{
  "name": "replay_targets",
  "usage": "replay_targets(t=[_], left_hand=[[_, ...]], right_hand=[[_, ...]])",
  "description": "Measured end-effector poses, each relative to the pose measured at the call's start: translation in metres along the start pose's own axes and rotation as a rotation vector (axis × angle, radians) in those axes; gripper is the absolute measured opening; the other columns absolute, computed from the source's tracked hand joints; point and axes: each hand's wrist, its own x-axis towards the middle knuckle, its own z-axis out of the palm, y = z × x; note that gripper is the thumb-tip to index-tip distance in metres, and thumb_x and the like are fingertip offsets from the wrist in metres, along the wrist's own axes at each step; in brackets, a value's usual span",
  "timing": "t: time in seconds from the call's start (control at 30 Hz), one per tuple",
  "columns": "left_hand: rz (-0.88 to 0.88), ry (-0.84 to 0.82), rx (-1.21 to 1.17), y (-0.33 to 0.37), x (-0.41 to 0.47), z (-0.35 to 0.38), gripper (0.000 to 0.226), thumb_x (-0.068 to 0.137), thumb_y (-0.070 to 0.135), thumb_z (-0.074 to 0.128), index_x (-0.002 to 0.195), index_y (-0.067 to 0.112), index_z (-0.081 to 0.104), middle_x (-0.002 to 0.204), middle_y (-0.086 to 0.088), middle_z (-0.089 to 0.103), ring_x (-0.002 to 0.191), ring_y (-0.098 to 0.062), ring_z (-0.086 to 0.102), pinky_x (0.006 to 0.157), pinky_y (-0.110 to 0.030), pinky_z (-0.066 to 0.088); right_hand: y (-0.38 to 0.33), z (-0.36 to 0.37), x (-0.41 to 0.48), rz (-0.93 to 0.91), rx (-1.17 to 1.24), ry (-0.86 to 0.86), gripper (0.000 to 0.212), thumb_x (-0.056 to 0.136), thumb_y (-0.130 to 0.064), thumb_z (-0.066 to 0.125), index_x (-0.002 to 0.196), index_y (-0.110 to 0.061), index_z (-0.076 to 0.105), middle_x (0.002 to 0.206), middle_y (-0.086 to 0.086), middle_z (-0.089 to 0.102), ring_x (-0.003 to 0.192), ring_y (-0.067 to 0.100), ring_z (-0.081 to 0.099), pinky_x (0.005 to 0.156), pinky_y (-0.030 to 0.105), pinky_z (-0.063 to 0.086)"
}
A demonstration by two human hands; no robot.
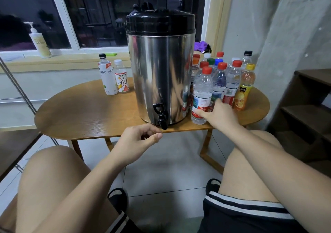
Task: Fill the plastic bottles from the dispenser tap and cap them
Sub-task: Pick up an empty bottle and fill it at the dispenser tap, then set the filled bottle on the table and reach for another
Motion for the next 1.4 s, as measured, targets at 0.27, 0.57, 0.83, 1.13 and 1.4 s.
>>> replay_targets(t=[0.27, 0.57, 0.83, 1.13, 1.4], left_hand=[[-0.021, -0.001, 0.026, -0.004, 0.002, -0.003, 0.008, 0.102, 0.041, 0.075, 0.099, 0.035, 0.08, 0.086, 0.008, 0.076, 0.086, -0.017, 0.072, 0.085, -0.047, 0.061], [-0.028, -0.016, 0.054, -0.003, 0.004, -0.004, 0.009, 0.102, 0.041, 0.074, 0.101, 0.033, 0.079, 0.087, 0.007, 0.076, 0.088, -0.017, 0.072, 0.085, -0.048, 0.06], [-0.025, -0.004, 0.125, -0.006, 0.008, -0.012, 0.012, 0.101, 0.046, 0.074, 0.1, 0.036, 0.079, 0.086, 0.007, 0.075, 0.084, -0.016, 0.07, 0.079, -0.043, 0.059], [-0.086, 0.049, 0.25, -0.009, 0.034, -0.06, 0.011, 0.102, 0.04, 0.074, 0.098, 0.032, 0.079, 0.083, 0.009, 0.078, 0.077, -0.008, 0.075, 0.074, -0.034, 0.061], [-0.316, 0.221, 0.287, -0.065, 0.108, -0.122, 0.007, 0.095, 0.031, 0.081, 0.095, 0.024, 0.079, 0.08, 0.004, 0.079, 0.075, -0.011, 0.077, 0.072, -0.032, 0.06]], right_hand=[[0.004, 0.016, 0.03, 0.027, -0.112, -0.026, 0.104, 0.079, -0.092, 0.06, 0.134, -0.005, 0.054, 0.123, 0.017, 0.071, 0.112, 0.041, 0.069, 0.09, 0.052, 0.06], [0.035, 0.036, 0.074, 0.056, -0.047, -0.066, 0.139, 0.056, -0.117, 0.026, 0.145, -0.013, 0.05, 0.137, 0.014, 0.069, 0.126, 0.042, 0.064, 0.107, 0.06, 0.051], [0.013, 0.003, 0.03, -0.027, -0.099, -0.189, 0.104, 0.078, -0.1, 0.047, 0.132, -0.013, 0.063, 0.12, 0.01, 0.074, 0.107, 0.034, 0.072, 0.087, 0.044, 0.06], [-0.039, 0.007, -0.046, -0.195, 0.106, -0.45, 0.047, 0.093, -0.071, 0.068, 0.088, -0.024, 0.066, 0.081, -0.004, 0.07, 0.077, 0.015, 0.067, 0.069, 0.038, 0.053], [-0.056, 0.052, -0.059, -0.192, 0.232, -0.552, 0.032, 0.096, -0.061, 0.072, 0.095, -0.03, 0.068, 0.084, -0.005, 0.074, 0.08, 0.012, 0.07, 0.064, 0.031, 0.049]])
